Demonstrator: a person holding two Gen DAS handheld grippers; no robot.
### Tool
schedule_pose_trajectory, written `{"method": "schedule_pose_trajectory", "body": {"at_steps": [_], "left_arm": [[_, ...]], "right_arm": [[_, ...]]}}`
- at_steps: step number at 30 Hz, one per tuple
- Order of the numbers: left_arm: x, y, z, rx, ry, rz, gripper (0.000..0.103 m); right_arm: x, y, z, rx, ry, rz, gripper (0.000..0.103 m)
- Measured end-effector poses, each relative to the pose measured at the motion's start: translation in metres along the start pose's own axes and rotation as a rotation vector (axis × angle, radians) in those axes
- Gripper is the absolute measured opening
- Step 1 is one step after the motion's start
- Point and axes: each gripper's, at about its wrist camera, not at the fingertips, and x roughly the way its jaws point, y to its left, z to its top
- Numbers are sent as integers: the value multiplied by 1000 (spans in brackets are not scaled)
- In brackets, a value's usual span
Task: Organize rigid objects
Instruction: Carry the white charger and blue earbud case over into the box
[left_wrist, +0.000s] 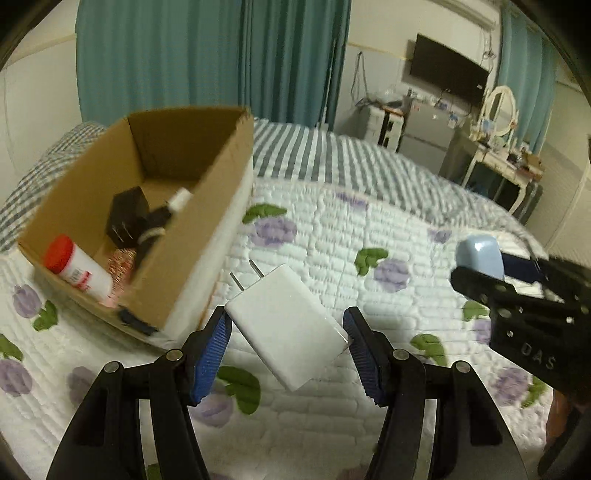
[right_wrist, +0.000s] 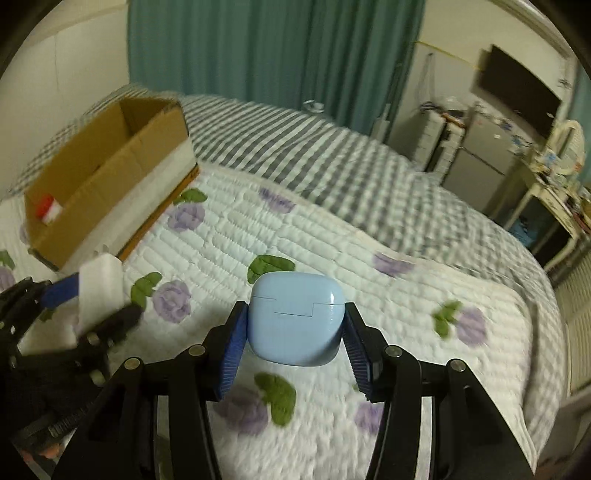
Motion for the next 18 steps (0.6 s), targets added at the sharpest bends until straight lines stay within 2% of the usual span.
{"method": "schedule_pose_trajectory", "body": {"at_steps": [4, 8, 15, 18], "left_arm": [[-30, 11, 8, -12, -48, -30, 64], [-62, 31, 26, -56, -79, -92, 64], [-112, 77, 67, -74, -185, -115, 64], [-127, 100, 85, -72, -231, -91, 64]], "right_arm": [[-36, 0, -6, 65, -18, -36, 51], [-71, 24, -1, 57, -46, -52, 51], [-124, 80, 39, -27, -144, -85, 51], [-139, 106, 58, -61, -183, -76, 51]]}}
